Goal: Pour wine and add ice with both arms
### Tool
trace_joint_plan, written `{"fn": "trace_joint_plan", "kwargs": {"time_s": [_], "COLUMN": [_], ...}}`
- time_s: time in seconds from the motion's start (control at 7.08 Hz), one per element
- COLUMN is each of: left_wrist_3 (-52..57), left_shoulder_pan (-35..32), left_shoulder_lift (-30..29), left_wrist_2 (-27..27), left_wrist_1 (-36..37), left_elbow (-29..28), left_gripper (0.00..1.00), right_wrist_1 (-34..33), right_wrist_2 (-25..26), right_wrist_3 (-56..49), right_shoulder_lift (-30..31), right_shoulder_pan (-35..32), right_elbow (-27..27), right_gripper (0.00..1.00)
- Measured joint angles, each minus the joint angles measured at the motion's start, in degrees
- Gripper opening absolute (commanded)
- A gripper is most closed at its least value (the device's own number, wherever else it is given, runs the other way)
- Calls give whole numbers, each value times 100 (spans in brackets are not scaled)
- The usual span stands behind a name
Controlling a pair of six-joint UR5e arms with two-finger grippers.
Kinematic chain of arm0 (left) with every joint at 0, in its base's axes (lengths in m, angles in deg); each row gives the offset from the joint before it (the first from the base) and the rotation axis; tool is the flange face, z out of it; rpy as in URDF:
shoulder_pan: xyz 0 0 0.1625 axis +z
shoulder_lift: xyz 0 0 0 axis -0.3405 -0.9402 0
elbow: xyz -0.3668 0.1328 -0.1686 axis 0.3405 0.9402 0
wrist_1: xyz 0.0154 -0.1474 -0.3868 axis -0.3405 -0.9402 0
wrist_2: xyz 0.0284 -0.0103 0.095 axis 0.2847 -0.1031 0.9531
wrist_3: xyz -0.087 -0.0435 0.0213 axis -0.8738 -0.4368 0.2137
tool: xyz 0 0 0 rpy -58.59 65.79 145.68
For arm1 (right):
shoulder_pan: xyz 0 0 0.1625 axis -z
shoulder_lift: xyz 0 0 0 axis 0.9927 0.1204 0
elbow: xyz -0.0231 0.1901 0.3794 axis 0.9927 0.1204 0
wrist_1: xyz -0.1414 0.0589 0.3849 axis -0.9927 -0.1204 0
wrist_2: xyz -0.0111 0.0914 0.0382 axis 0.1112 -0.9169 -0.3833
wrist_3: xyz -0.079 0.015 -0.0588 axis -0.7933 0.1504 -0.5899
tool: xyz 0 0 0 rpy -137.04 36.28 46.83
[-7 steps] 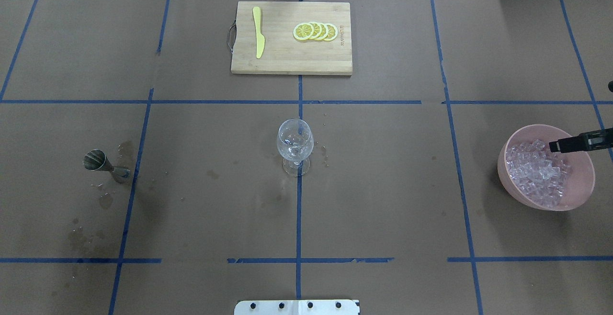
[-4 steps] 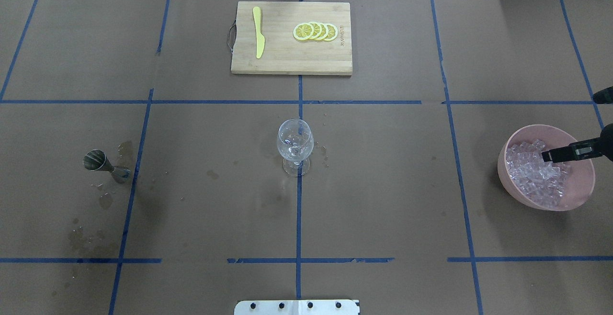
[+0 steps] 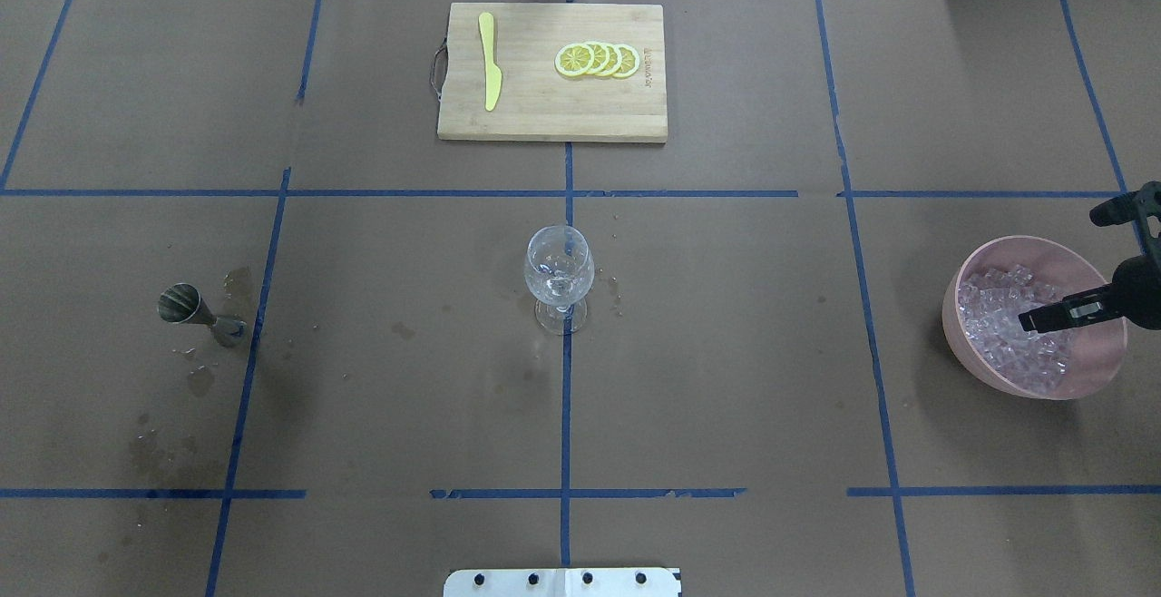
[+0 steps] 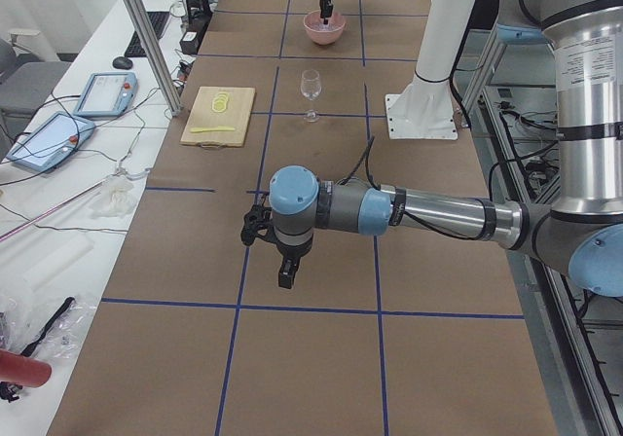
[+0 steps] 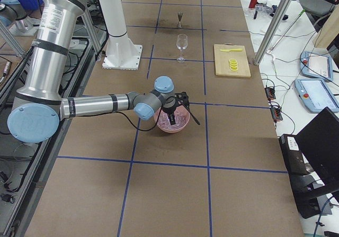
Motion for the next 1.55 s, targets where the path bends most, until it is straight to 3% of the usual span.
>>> {"fn": "trace_joint_plan", "kwargs": {"time_s": [0.14,0.28,0.42,0.56,1.13,1.27,1.55], "left_wrist_3": [-1,-3,-3,-4,-4,-3,-2], "left_shoulder_pan": [1,1,-1,-3,-5,-5,-5], "left_shoulder_lift": [-4,-7,-8,-8,-7,1,29], "left_wrist_2": [0,0,0,0,11,19,38], "left_wrist_1": [0,0,0,0,10,21,39], "left_elbow": [0,0,0,0,-24,-78,-185], "left_gripper": [100,100,100,100,100,100,100], "right_wrist_1": [0,0,0,-2,-164,-524,-1894], "right_wrist_2": [1,5,6,7,-88,-94,-96], "right_wrist_3": [-4,-6,-13,-57,-411,-414,-307], "right_shoulder_lift": [-8,-19,-28,-40,-103,-241,-1011], "right_shoulder_pan": [52,105,137,150,16,-11,-9], "right_elbow": [7,9,10,4,-357,-641,-1256], "right_gripper": [66,47,8,0,0,0,0]}}
